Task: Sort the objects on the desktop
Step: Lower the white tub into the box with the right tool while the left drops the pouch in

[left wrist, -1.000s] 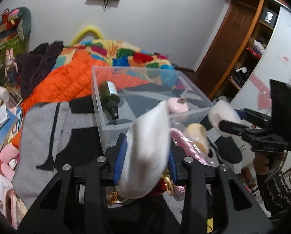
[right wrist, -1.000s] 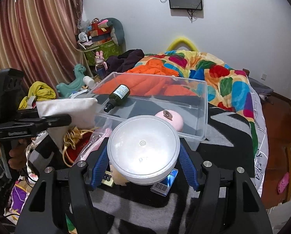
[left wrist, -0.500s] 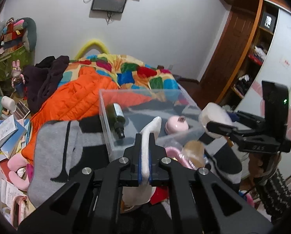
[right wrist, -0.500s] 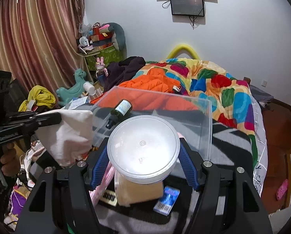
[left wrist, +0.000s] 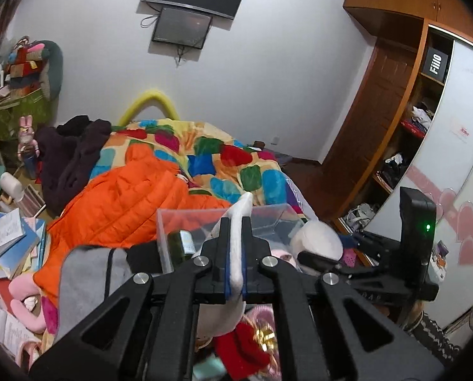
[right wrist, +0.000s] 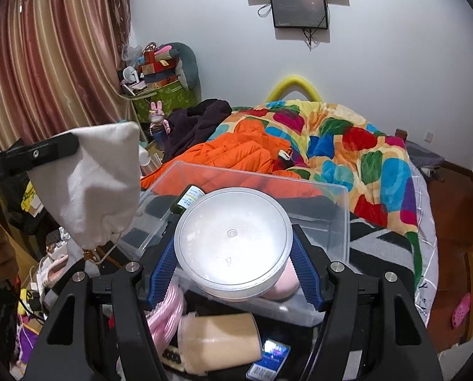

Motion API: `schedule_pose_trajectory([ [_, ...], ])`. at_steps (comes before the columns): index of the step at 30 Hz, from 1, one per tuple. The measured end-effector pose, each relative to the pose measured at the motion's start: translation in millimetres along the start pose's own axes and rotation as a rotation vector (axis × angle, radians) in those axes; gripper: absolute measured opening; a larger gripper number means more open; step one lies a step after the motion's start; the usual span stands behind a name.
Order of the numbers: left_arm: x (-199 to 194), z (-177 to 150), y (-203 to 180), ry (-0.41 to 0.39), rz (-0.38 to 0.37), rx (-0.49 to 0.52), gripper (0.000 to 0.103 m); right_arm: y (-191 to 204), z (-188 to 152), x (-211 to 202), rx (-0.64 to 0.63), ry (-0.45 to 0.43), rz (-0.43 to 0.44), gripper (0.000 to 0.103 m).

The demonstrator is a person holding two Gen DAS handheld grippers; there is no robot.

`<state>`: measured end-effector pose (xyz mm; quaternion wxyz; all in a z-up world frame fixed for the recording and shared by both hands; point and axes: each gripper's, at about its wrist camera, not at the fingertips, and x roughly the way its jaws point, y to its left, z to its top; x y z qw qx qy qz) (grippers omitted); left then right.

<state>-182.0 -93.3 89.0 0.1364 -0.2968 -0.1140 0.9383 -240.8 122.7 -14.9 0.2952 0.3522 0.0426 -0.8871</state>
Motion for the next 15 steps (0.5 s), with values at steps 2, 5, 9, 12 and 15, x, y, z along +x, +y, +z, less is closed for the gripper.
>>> schedule_pose_trajectory([
  [2,11,3,2,-0.005,0.029,-0.003,0.003,-3,2,9,0.016,0.012,0.012,0.063],
  [5,34,4,7,0.022,0.036,-0.005,0.003,-6,3,24,0.027,0.036,0.017,0.063],
  [9,68,-7,13,0.086,0.034,-0.011,0.003,-6,2,42,0.026,0.069,0.022,0.063],
  [12,86,-19,15,0.127,0.043,0.006,0.003,-3,0,53,0.011,0.097,0.022,0.063],
  [15,98,-31,14,0.153,0.050,0.034,0.003,2,-3,63,-0.011,0.116,0.021,0.063],
])
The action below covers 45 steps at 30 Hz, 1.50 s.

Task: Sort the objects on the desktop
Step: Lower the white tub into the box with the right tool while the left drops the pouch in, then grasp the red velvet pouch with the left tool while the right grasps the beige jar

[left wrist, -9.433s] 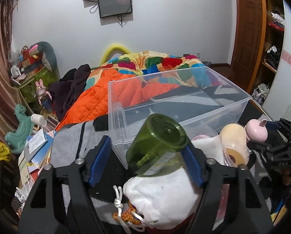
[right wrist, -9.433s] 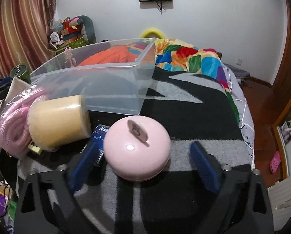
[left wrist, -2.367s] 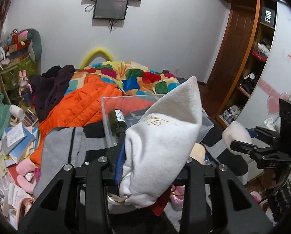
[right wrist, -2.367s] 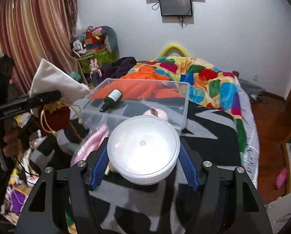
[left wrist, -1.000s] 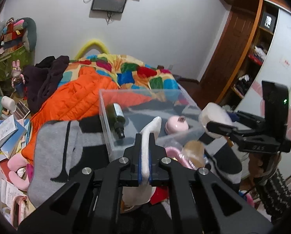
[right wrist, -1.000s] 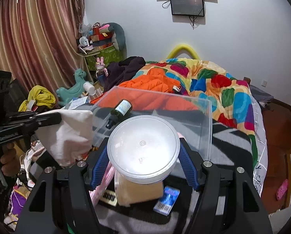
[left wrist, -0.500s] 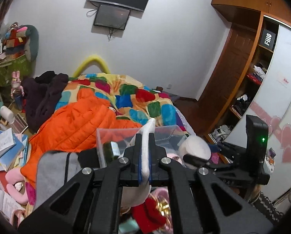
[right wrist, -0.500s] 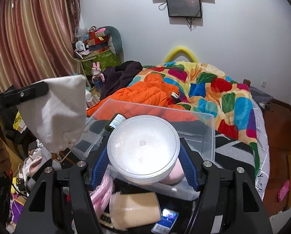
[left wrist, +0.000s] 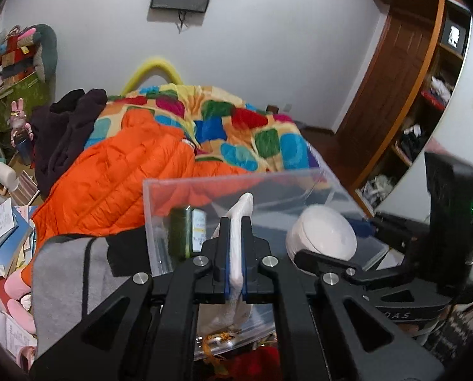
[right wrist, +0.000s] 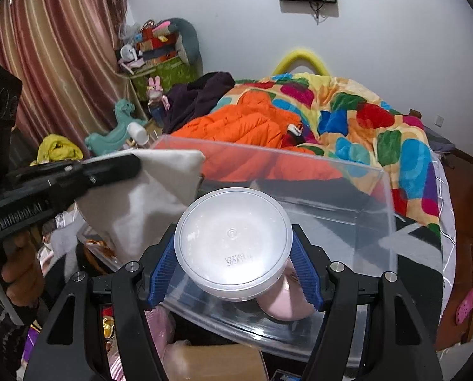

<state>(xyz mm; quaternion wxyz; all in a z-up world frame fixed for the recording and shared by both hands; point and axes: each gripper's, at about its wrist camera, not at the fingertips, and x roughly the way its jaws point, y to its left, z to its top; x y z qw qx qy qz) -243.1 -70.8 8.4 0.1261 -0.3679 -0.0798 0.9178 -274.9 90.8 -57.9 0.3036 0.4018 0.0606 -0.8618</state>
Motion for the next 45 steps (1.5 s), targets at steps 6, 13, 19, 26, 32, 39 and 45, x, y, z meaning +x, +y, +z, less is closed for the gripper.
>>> schedule_pose_trajectory([
  [6,2,-12,-3,-0.032,0.012,0.045,0.004,6,-1,17,-0.013,0.033,0.006,0.063],
  [13,3,-27,-4,-0.067,0.028,0.089,0.052,20,-6,28,-0.077,0.054,-0.048,0.063],
  [19,-9,-26,-2,-0.082,-0.011,0.061,0.062,17,-6,25,-0.062,0.054,-0.065,0.064],
  [26,-31,-28,-4,-0.110,0.005,0.060,0.072,23,-8,8,-0.077,0.045,-0.053,0.064],
  [32,-47,-40,-15,-0.091,0.062,0.104,0.074,33,-19,-19,-0.117,0.007,-0.076,0.071],
  [39,-69,-67,-25,-0.062,0.144,0.168,0.076,35,-42,-49,-0.167,-0.019,-0.125,0.075],
  [45,-81,-90,-25,-0.020,0.132,0.173,0.077,25,-59,-67,-0.150,-0.013,-0.137,0.077],
])
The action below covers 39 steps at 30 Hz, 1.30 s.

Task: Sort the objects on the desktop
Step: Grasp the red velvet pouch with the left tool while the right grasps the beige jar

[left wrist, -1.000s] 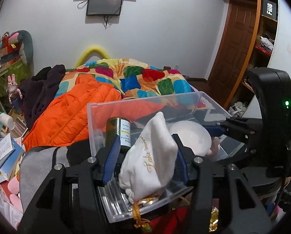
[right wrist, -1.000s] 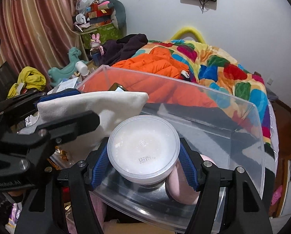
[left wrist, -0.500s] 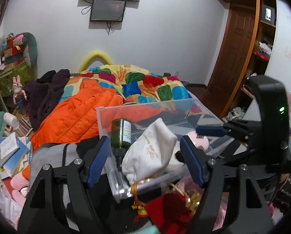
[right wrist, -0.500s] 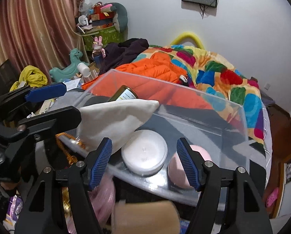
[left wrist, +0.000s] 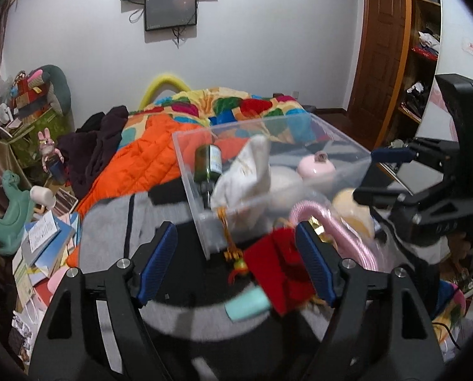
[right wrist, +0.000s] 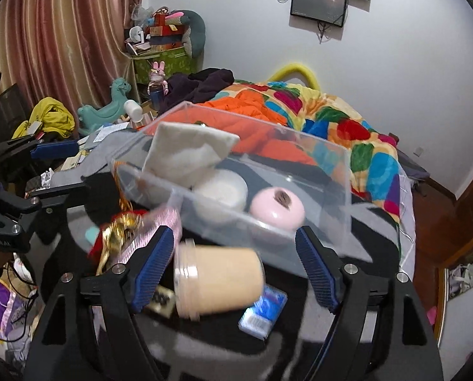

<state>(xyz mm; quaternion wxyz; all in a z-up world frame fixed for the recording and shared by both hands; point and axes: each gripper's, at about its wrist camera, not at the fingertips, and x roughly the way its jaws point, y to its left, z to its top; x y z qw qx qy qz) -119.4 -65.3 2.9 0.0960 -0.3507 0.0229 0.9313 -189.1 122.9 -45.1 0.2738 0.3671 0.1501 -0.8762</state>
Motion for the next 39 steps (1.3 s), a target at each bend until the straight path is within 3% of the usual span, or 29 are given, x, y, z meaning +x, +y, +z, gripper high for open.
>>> schedule_pose_trajectory([
  [15,4,-37,-17,0.093,-0.058,-0.012,0.079,-9,-43,-13,0.040,0.028,0.019,0.080],
  [28,36,-29,-26,0.139,-0.120,-0.029,0.079,-6,-49,8,0.045,0.040,0.061,0.082],
  [39,46,-21,-21,0.084,-0.076,-0.074,0.078,-1,-47,26,0.061,0.083,0.111,0.084],
])
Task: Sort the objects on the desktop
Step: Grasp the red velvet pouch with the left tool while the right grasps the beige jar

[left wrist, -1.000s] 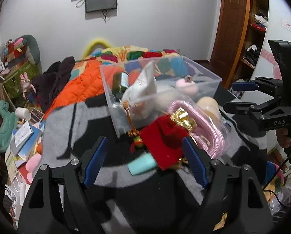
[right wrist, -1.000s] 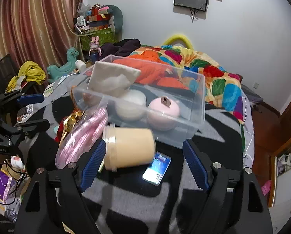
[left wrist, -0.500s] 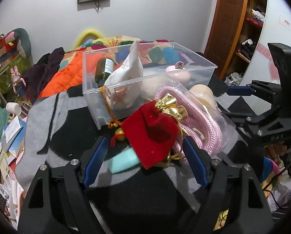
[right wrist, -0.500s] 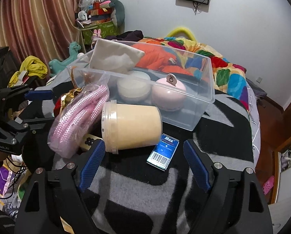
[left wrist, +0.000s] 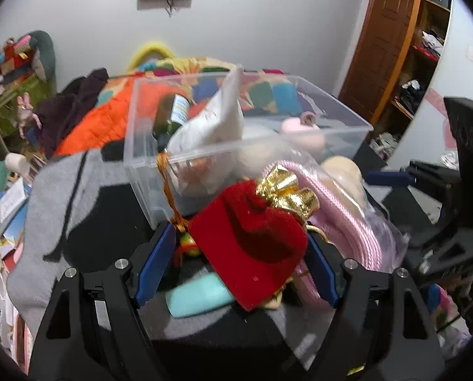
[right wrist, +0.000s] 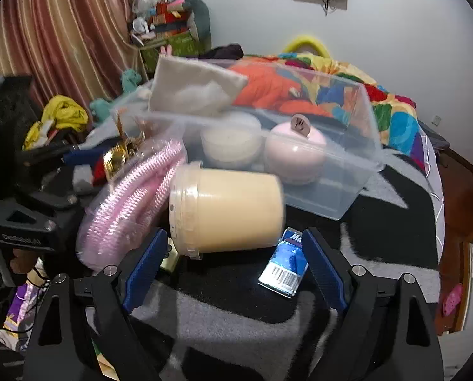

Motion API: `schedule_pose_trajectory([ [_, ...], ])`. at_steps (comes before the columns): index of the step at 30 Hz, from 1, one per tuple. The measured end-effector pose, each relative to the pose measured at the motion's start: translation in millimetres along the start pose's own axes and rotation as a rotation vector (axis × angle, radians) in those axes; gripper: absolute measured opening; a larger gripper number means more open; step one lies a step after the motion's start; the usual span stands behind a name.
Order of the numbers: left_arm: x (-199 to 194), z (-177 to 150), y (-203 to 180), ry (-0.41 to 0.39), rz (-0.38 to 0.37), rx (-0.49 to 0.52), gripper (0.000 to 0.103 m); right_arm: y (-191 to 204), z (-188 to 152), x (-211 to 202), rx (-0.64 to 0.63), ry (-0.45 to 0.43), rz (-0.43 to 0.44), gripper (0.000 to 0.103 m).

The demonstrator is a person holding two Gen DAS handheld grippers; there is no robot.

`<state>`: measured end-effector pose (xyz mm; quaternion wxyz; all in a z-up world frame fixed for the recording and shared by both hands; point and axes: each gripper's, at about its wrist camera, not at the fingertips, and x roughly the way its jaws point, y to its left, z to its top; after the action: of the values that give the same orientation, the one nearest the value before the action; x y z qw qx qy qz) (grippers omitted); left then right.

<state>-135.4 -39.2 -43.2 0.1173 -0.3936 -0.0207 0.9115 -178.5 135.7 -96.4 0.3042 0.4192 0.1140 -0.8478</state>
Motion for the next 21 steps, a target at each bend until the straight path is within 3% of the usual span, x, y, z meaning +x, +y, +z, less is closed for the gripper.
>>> schedule_pose_trajectory([
  [1,-1,0,-1,-0.016,0.009,0.003,0.077,2,0,3,-0.007,0.004,-0.002,0.084],
  [3,-4,0,-4,-0.037,0.010,0.013,0.062,5,0,6,-0.018,-0.001,-0.018,0.084],
  [9,0,3,-6,-0.043,-0.026,0.004,0.033,7,2,11,-0.023,-0.021,0.001,0.084],
  [12,1,2,-3,-0.049,-0.026,-0.015,0.026,1,0,9,-0.001,-0.037,0.005,0.080],
  [15,-2,-2,0,-0.068,-0.011,-0.030,0.018,-6,0,6,0.016,-0.040,0.031,0.065],
  [21,-26,-5,0,-0.115,-0.032,-0.042,0.016,-14,-2,1,0.050,-0.045,0.047,0.065],
])
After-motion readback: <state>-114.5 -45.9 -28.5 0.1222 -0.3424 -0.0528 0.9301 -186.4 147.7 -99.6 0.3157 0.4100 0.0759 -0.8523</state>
